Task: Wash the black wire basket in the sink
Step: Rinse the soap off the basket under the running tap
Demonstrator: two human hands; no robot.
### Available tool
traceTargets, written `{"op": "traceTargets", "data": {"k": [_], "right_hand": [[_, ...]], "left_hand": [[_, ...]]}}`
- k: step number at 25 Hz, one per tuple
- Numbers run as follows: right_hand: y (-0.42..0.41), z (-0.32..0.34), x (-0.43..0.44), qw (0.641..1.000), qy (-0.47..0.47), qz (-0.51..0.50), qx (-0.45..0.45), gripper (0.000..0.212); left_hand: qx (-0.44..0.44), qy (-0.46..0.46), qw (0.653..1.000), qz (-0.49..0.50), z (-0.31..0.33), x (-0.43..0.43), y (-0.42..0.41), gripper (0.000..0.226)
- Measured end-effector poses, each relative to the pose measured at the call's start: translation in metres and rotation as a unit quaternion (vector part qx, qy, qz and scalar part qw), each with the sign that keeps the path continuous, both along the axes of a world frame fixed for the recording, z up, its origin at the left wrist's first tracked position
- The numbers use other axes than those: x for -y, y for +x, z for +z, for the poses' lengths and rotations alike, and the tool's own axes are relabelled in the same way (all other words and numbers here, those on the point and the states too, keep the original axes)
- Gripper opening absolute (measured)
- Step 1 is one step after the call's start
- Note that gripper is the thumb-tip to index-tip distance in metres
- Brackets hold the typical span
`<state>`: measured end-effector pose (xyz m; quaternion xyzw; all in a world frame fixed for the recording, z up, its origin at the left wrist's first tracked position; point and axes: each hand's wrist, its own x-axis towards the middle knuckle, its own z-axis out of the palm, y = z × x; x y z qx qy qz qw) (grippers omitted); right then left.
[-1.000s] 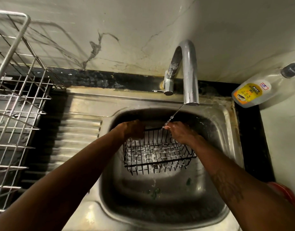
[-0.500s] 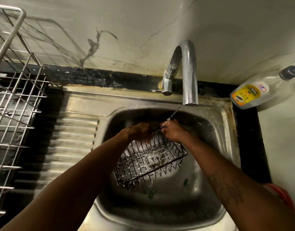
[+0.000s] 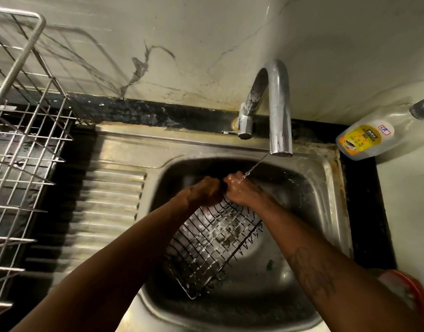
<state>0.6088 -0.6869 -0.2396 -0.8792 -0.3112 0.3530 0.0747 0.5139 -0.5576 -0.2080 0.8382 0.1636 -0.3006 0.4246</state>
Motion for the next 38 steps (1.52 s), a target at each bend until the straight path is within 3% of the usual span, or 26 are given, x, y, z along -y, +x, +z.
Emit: {"op": "traceTargets", "data": {"k": [3, 6, 14, 16, 18, 22, 25, 30, 33, 38], "right_hand": [[0.004, 0.010, 0.008, 0.997, -0.008, 0.003, -0.073, 0.030], [0.015, 0.010, 0.027, 0.993, -0.021, -0.013, -0.112, 0.045], [0.004, 0.002, 0.031, 0.997, -0.053, 0.055, -0.016, 0.021], [0.003, 0.003, 0.026, 0.998, -0.046, 0.047, -0.016, 0.019], [0.001, 0.007, 0.021, 0.999, -0.025, 0.040, -0.023, 0.019], [0.003, 0.007, 0.033, 1.000, 0.019, -0.007, -0.020, 0.018], [0.009, 0.004, 0.039, 0.999, 0.015, -0.040, 0.019, 0.020], [0.003, 0.005, 0.029, 0.996, 0.037, 0.070, 0.048, 0.020], [-0.004, 0.001, 0.032, 0.990, 0.010, 0.117, 0.076, 0.019], [0.005, -0.006, 0.025, 0.999, -0.029, 0.036, 0.012, 0.032]], "left_hand": [[-0.015, 0.017, 0.999, -0.036, -0.015, 0.003, 0.006, 0.022], [0.001, 0.004, 1.000, -0.006, -0.017, 0.007, 0.012, 0.019], [0.009, 0.009, 1.000, 0.006, -0.033, 0.014, 0.016, 0.021], [0.031, 0.065, 0.997, -0.020, -0.032, 0.016, 0.020, 0.028], [0.057, 0.095, 0.993, -0.047, -0.029, 0.020, 0.024, 0.028], [0.028, 0.019, 0.997, -0.075, -0.039, 0.015, 0.026, 0.027], [0.050, 0.021, 0.995, -0.082, -0.044, 0.011, 0.021, 0.026], [0.149, 0.102, 0.982, -0.047, -0.053, 0.002, 0.009, 0.033], [0.122, 0.089, 0.987, -0.050, -0.052, -0.015, 0.009, 0.038], [0.085, 0.075, 0.990, -0.085, -0.044, -0.015, 0.015, 0.031]]}}
